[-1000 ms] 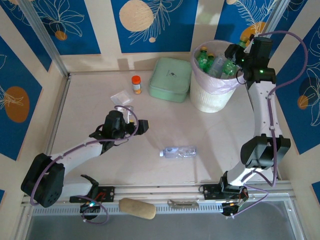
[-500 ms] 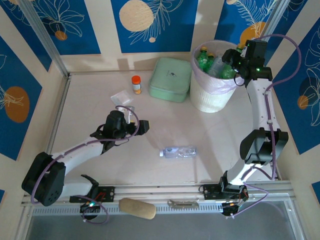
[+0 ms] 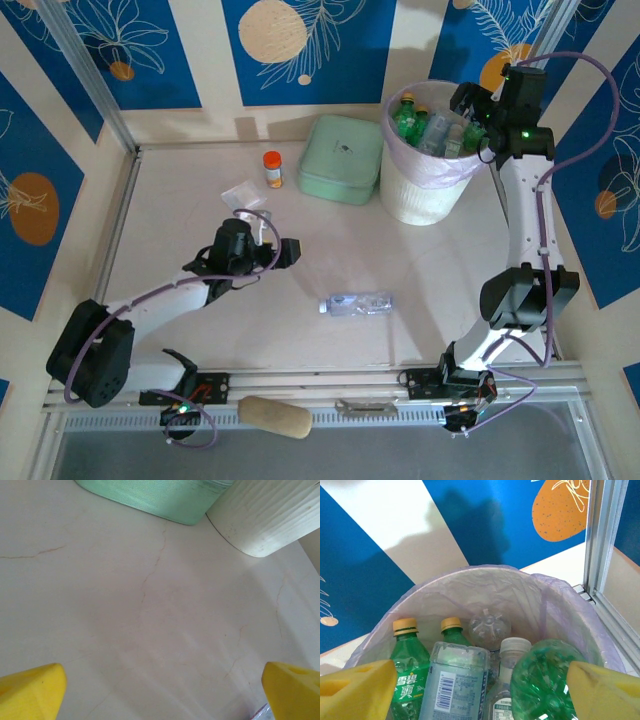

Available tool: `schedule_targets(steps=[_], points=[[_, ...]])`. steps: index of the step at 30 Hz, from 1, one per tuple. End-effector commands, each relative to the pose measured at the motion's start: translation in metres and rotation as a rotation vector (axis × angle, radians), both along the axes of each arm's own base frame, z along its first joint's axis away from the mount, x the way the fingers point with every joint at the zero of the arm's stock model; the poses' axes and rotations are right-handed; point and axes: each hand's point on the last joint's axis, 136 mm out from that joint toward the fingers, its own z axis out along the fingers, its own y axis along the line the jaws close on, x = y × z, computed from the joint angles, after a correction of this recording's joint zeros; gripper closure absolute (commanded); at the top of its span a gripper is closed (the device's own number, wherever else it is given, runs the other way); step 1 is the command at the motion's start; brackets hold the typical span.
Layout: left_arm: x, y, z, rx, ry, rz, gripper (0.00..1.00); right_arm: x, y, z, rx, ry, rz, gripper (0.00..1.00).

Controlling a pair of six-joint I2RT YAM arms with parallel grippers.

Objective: Put the plastic bottles in the bin

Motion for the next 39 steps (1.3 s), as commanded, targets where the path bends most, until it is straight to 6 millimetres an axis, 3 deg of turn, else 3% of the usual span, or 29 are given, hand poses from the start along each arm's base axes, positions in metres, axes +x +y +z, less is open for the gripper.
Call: schedule_targets(steps=[1, 6, 8, 11, 16, 20, 24, 28, 39], points=[[0.002, -0.010, 0.009, 0.002, -0.027, -0.031, 0.00, -0.016, 0.015, 0.024, -0.031, -0.052, 0.052, 0.11], [-0.002, -0.014, 0.009, 0.002, -0.023, -0.061, 0.00, -0.032, 0.055, 0.020, -0.007, -0.080, 0.188, 0.07], [-0.006, -0.017, 0.009, 0.003, -0.020, -0.087, 0.00, -0.043, 0.074, 0.019, -0.002, -0.099, 0.238, 0.02], [-0.014, -0.026, 0.008, -0.004, -0.013, -0.151, 0.00, -0.062, 0.099, 0.011, 0.005, -0.097, 0.308, 0.01], [-0.032, -0.045, 0.006, 0.015, -0.002, -0.274, 0.00, -0.094, 0.139, -0.025, 0.042, -0.019, 0.420, 0.01], [-0.051, -0.063, 0.002, 0.046, 0.008, -0.379, 0.00, -0.119, 0.158, -0.064, 0.092, 0.062, 0.453, 0.01], [-0.074, -0.084, -0.002, 0.099, 0.001, -0.502, 0.00, -0.137, 0.163, -0.098, 0.143, 0.102, 0.431, 0.01], [-0.093, -0.101, -0.010, 0.206, -0.026, -0.605, 0.00, -0.146, 0.151, -0.120, 0.166, 0.123, 0.357, 0.01], [-0.124, -0.150, -0.038, 0.491, -0.113, -0.862, 0.00, -0.156, 0.112, -0.131, 0.307, 0.042, 0.205, 0.01]])
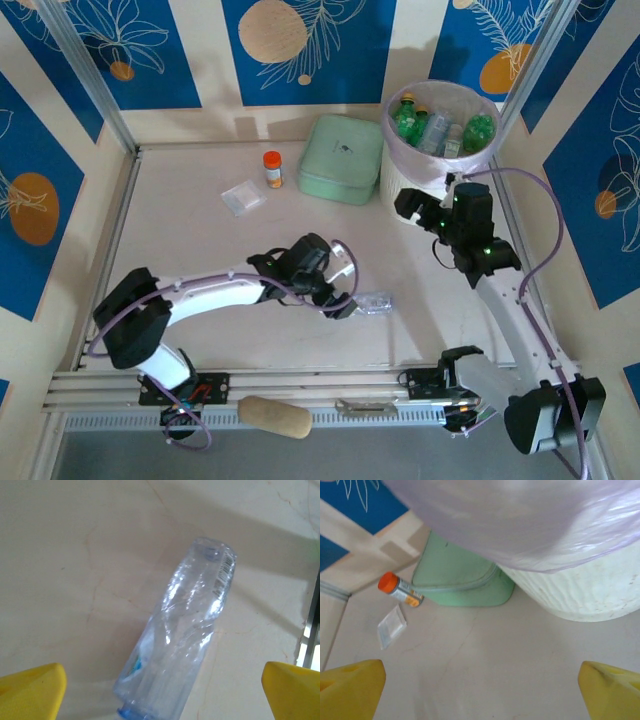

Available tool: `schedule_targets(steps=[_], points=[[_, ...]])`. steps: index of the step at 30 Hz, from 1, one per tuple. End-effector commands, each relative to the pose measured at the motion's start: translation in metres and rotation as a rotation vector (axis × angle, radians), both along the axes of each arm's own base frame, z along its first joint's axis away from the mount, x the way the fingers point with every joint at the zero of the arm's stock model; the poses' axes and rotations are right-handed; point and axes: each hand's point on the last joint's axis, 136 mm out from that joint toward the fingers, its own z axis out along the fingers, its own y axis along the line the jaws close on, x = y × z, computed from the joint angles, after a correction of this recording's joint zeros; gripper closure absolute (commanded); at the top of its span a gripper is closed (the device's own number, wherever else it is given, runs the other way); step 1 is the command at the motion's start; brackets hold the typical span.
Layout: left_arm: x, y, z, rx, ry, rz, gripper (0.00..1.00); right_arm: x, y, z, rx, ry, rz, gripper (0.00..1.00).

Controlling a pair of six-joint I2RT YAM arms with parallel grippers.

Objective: Put the plastic bottles in the bin

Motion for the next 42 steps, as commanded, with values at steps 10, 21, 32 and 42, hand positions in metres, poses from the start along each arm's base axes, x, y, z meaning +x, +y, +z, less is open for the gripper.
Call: schedule_targets(steps=[10, 21, 32, 42], points=[[-0.027, -0.007, -0.051, 0.279, -0.082, -0.223, 0.00, -0.002, -0.019, -0.013, 0.115, 0.002, -0.085, 0.01], [-0.005, -0.008, -0.076, 0.367, -0.181, -0.205, 0.04, -0.001, -0.018, -0.011, 0.123, 0.001, -0.082, 0.01], [-0.004, -0.009, -0.064, 0.302, -0.203, -0.168, 0.39, -0.002, -0.017, -0.015, 0.137, 0.019, -0.079, 0.01], [0.042, 0.002, -0.001, 0.035, -0.159, 0.114, 0.50, 0.014, 0.005, -0.002, 0.218, 0.015, 0.020, 0.01]])
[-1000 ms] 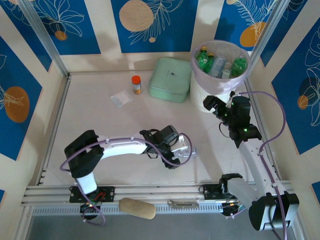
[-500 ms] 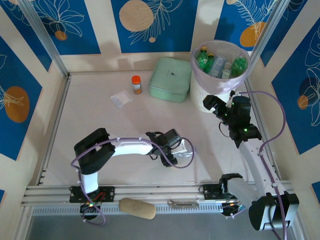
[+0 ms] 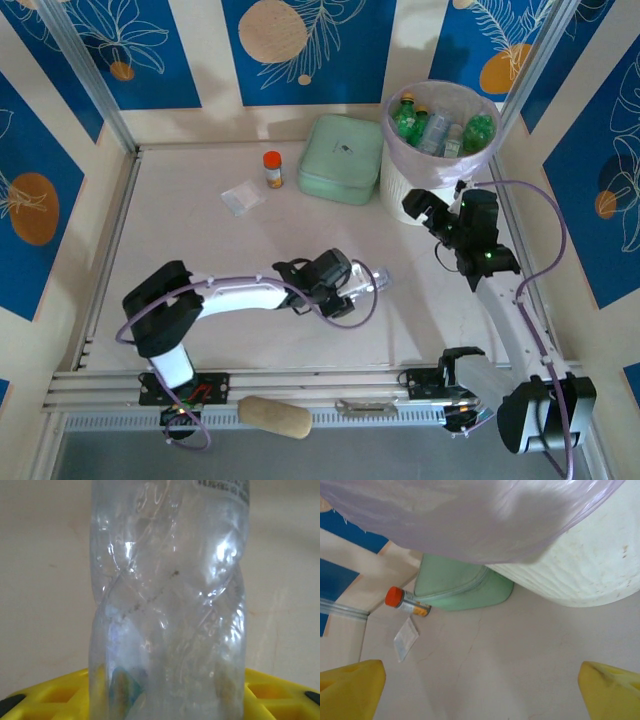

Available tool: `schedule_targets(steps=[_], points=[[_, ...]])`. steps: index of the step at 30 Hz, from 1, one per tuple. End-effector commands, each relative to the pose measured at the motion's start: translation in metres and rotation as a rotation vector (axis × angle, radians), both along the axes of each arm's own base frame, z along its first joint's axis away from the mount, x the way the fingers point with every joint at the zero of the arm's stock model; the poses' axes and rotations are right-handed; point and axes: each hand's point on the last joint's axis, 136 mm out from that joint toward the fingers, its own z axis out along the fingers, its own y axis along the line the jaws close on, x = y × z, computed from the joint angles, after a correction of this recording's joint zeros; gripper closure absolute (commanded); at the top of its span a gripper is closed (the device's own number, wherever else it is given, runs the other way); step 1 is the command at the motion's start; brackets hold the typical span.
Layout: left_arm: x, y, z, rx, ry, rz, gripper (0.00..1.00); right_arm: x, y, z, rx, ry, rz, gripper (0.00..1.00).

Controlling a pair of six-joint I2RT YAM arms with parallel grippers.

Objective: Put the plastic bottles in the bin

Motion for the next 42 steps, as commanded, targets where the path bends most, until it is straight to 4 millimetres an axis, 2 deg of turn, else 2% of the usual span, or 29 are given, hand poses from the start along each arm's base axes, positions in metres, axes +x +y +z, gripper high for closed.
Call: schedule_targets(steps=[1, 4, 7, 15, 21, 28, 31, 34, 42], points=[[0.030, 0.005, 0.039, -0.196, 0.033, 0.164, 0.51, 0.010, 0.016, 0.023, 0.072, -0.048, 0.072, 0.01], [0.052, 0.018, 0.058, -0.334, 0.101, 0.290, 0.51, 0.014, 0.036, 0.029, 0.117, -0.071, 0.158, 0.01], [0.064, 0.025, 0.073, -0.442, 0.142, 0.354, 0.52, 0.014, 0.062, 0.036, 0.148, -0.095, 0.263, 0.01], [0.080, 0.035, 0.108, -0.677, 0.227, 0.431, 0.52, 0.011, 0.133, 0.047, 0.176, -0.114, 0.511, 0.00], [0.078, 0.039, 0.126, -0.775, 0.226, 0.427, 0.52, 0.012, 0.168, 0.040, 0.184, -0.086, 0.596, 0.04], [0.075, 0.041, 0.136, -0.819, 0.214, 0.410, 0.52, 0.009, 0.196, 0.034, 0.211, -0.062, 0.676, 0.15], [0.074, 0.041, 0.139, -0.833, 0.207, 0.401, 0.52, 0.008, 0.202, 0.030, 0.207, -0.045, 0.691, 0.20], [0.073, 0.041, 0.139, -0.835, 0.206, 0.395, 0.52, 0.008, 0.204, 0.029, 0.212, -0.042, 0.697, 0.30], [0.068, 0.040, 0.143, -0.843, 0.202, 0.359, 0.51, 0.013, 0.209, 0.022, 0.215, -0.022, 0.700, 0.32]])
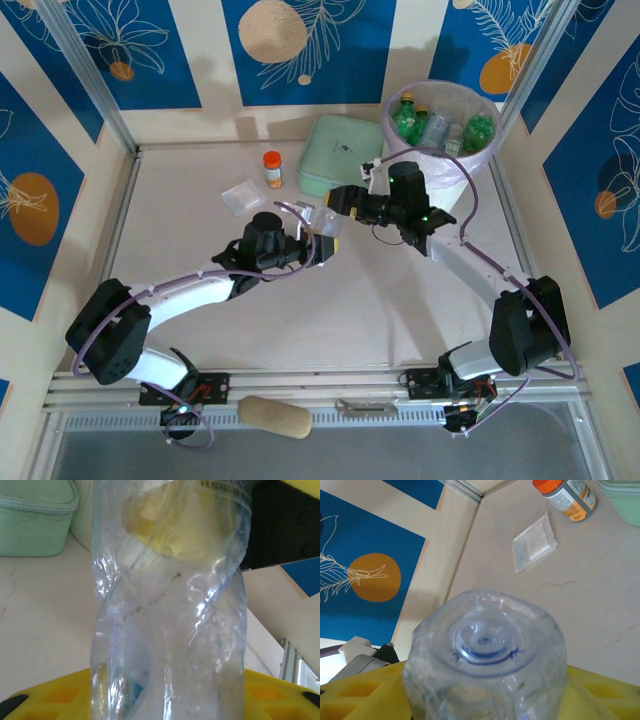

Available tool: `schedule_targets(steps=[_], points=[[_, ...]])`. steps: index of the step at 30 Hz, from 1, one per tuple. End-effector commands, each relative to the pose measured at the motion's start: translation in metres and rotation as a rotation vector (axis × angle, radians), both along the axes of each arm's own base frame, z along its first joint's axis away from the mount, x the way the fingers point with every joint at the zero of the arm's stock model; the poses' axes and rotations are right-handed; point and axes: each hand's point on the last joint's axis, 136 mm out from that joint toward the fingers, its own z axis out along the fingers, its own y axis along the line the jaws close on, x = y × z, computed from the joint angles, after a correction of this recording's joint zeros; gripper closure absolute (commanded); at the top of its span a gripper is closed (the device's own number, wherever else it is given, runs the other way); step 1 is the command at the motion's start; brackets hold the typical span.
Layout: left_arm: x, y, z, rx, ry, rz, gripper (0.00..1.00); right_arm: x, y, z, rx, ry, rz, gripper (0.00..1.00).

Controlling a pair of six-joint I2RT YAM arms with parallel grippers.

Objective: Put the plastic bottles in the bin

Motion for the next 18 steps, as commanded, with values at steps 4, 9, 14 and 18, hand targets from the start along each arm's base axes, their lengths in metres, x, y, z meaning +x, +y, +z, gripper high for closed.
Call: schedule_targets(steps=[4, 9, 14, 18], points=[[-0.008, 0.003, 0.023, -0.058, -0.068, -0.036, 0.50, 0.005, 0.009, 0.005, 0.013, -0.014, 0.024, 0.42], [-0.011, 0.005, 0.025, -0.061, -0.076, -0.037, 0.42, 0.007, 0.008, 0.004, 0.006, -0.022, 0.019, 0.51], [-0.008, 0.015, 0.025, -0.067, -0.073, 0.014, 0.03, 0.011, 0.002, 0.006, -0.025, -0.033, -0.007, 0.52], [0.005, 0.046, 0.023, -0.085, -0.050, 0.134, 0.00, 0.018, -0.018, 0.019, -0.077, -0.071, -0.061, 0.52]])
